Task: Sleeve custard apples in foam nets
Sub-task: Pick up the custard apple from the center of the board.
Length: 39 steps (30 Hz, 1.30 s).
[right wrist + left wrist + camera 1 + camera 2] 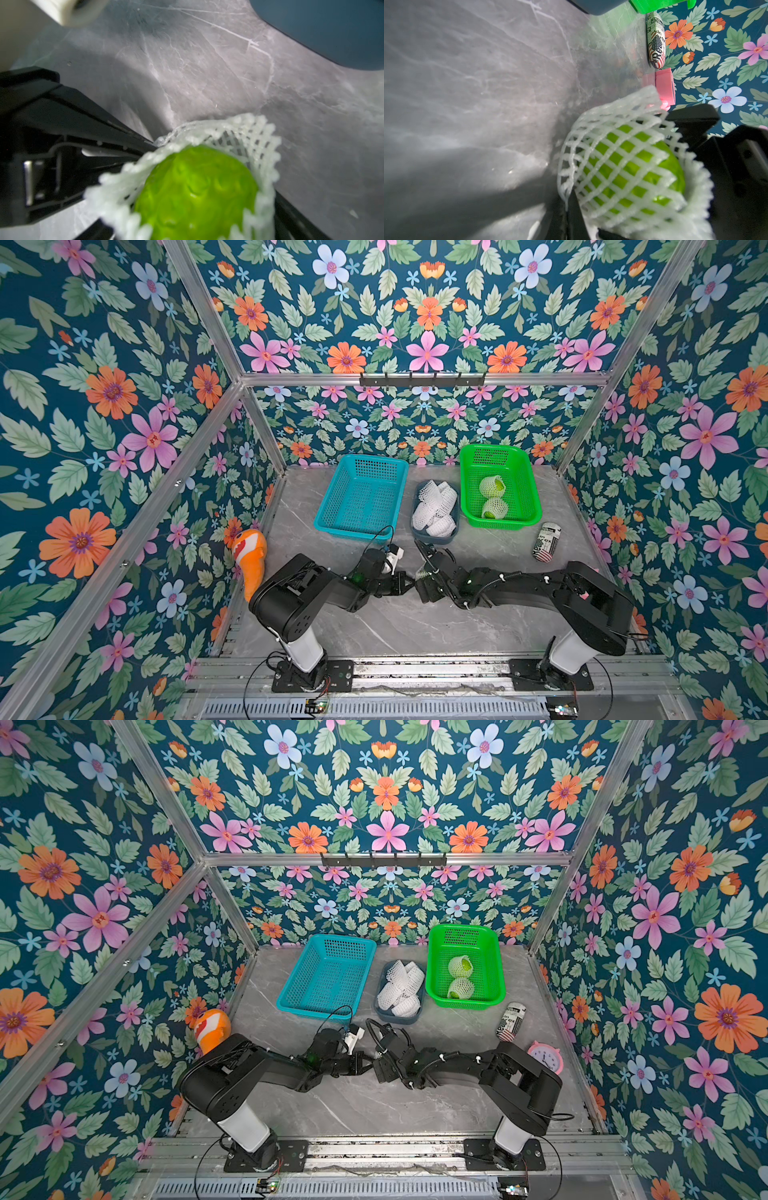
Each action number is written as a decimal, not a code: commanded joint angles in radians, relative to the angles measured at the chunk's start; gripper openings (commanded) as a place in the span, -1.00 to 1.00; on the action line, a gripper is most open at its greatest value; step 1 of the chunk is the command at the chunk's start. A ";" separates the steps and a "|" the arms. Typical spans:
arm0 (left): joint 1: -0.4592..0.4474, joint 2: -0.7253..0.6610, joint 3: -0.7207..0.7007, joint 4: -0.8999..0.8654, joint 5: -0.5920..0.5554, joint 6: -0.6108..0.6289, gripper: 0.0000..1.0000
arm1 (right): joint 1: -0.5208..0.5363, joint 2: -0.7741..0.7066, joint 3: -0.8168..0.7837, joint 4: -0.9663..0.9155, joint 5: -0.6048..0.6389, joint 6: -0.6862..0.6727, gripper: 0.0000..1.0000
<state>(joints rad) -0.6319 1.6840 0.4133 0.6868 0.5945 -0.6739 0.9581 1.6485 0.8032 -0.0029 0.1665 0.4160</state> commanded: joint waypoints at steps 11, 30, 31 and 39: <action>0.001 -0.010 0.008 -0.004 0.010 -0.004 -0.71 | -0.001 -0.023 -0.019 0.011 -0.031 -0.009 0.67; 0.052 -0.128 0.005 -0.091 -0.028 -0.008 -0.32 | -0.002 -0.089 -0.064 0.032 -0.046 0.015 0.65; 0.057 -0.139 0.007 -0.099 -0.033 -0.008 -0.32 | -0.003 -0.098 -0.065 0.033 -0.049 0.016 0.65; 0.110 -0.254 0.006 -0.171 -0.084 -0.010 -0.29 | -0.039 -0.195 -0.070 0.035 -0.131 0.049 0.65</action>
<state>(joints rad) -0.5354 1.4612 0.4168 0.5480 0.5419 -0.6811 0.9295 1.4811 0.7338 0.0055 0.0761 0.4408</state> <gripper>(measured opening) 0.348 0.827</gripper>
